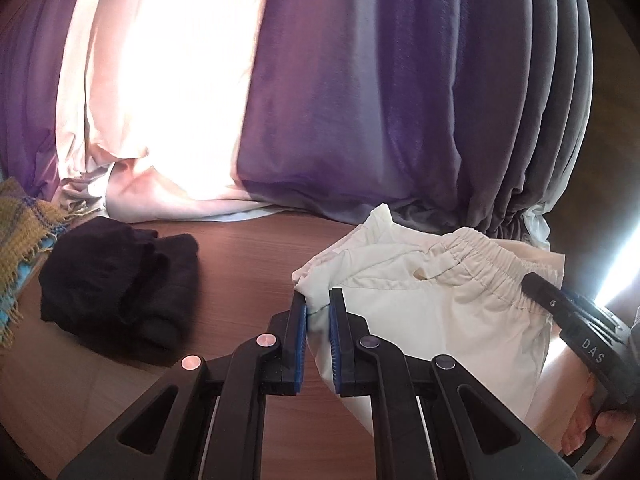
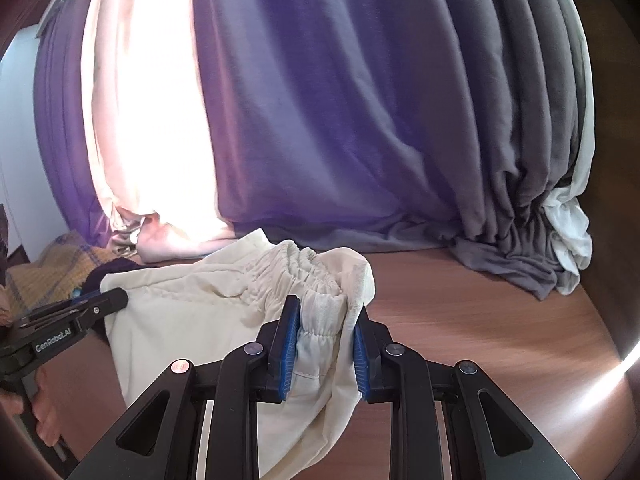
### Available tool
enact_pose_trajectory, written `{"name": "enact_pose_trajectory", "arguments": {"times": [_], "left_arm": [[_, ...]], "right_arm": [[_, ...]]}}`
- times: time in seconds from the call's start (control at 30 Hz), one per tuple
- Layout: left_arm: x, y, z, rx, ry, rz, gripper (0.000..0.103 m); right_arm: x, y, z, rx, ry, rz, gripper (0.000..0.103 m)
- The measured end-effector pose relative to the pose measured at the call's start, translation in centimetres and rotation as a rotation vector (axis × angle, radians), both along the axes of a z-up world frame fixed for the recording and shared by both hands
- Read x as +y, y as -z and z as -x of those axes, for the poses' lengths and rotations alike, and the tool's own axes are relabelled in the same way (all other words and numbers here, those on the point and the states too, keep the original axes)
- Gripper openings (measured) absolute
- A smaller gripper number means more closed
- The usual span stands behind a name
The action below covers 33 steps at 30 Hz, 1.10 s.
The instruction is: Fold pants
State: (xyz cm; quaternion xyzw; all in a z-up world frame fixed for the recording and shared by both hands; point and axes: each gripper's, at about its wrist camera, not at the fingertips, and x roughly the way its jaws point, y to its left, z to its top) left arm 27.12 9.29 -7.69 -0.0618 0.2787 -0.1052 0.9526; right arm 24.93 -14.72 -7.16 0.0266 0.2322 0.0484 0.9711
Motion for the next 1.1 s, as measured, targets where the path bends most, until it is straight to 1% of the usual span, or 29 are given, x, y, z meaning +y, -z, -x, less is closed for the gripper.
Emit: {"name": "enact_pose_trajectory", "arguments": {"times": [0.27,0.4,0.5,0.57,0.67,0.77,0.87,0.97,1.03,1.1], "left_arm": [[9.0,-0.5,-1.0,-0.013,0.071,-0.015,0.012],[13.4,-1.1,-1.7,-0.008,0.091,-0.051,0.012],[16.2,-1.8,-2.0,-0.019,0.075,-0.085,0.012],[18.1,-2.1,-2.2,-0.026,0.056,-0.094,0.012],[20.5,-2.6,-2.7,-0.035,0.018,-0.103,0.012],[22.3,-2.9,-3.2,-0.044,-0.045,-0.142,0.012],[24.0,-3.3,-3.9,-0.054,-0.07,-0.159,0.012],[25.6,-3.5,-5.1,-0.041,-0.065,-0.165,0.012],[27.2,-3.7,-6.3,-0.021,-0.045,-0.138,0.012],[28.4,-3.8,-7.5,-0.018,-0.026,-0.136,0.012]], "right_arm": [[8.8,-0.1,0.6,0.002,0.07,-0.019,0.025],[13.7,-0.1,0.5,-0.006,0.099,-0.035,0.025],[16.7,-0.1,-0.1,-0.003,0.098,-0.05,0.025],[18.7,-0.2,-0.7,0.009,0.082,-0.067,0.025],[20.8,-0.4,-1.5,0.002,0.062,-0.063,0.025],[22.9,-0.7,-2.2,-0.011,0.024,-0.078,0.025],[24.6,-0.8,-3.4,-0.009,-0.022,-0.101,0.025],[26.4,-0.8,-4.4,-0.025,-0.029,-0.099,0.025],[27.7,-0.9,-5.1,-0.02,-0.021,-0.101,0.025],[28.9,-1.1,-5.5,-0.022,-0.007,-0.094,0.025]]}}
